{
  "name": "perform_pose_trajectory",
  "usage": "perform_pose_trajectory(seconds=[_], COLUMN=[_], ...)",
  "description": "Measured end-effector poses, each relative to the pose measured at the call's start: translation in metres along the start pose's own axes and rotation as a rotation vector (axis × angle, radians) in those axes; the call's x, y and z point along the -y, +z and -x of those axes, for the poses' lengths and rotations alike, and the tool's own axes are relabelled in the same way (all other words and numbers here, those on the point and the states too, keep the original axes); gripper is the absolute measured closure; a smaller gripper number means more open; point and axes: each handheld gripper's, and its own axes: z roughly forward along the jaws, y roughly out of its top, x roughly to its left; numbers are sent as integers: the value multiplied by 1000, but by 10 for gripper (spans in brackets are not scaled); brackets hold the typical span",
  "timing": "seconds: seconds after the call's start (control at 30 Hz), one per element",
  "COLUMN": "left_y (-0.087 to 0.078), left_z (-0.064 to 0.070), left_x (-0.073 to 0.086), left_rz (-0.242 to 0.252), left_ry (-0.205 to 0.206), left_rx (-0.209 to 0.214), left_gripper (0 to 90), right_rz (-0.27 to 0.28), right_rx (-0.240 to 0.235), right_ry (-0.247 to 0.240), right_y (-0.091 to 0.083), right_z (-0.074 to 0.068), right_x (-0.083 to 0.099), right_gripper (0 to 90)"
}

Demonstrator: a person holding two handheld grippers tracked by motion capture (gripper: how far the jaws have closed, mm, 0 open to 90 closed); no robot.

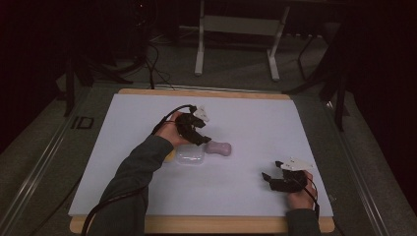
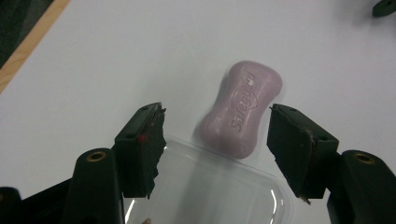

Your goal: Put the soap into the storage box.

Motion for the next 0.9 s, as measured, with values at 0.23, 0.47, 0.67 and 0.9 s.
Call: perform_pose_trajectory(seconds=[0.23,0.47,0.67,0.9], left_y=[13,24,33,49], left_z=[4,7,9,14], left_x=[-5,-10,-14,-17], left_rz=[-66,-105,-120,-142], left_ry=[44,74,91,93], left_rx=[13,16,24,14], left_gripper=[364,366,362,303], right_rz=[-1,-1,-1,-2], right_rx=[0,-1,-2,-2], right_ry=[-1,-2,-2,-5], right_y=[0,0,0,0], right_z=[0,0,0,0], right_x=[0,0,0,0], right_gripper=[261,261,261,262])
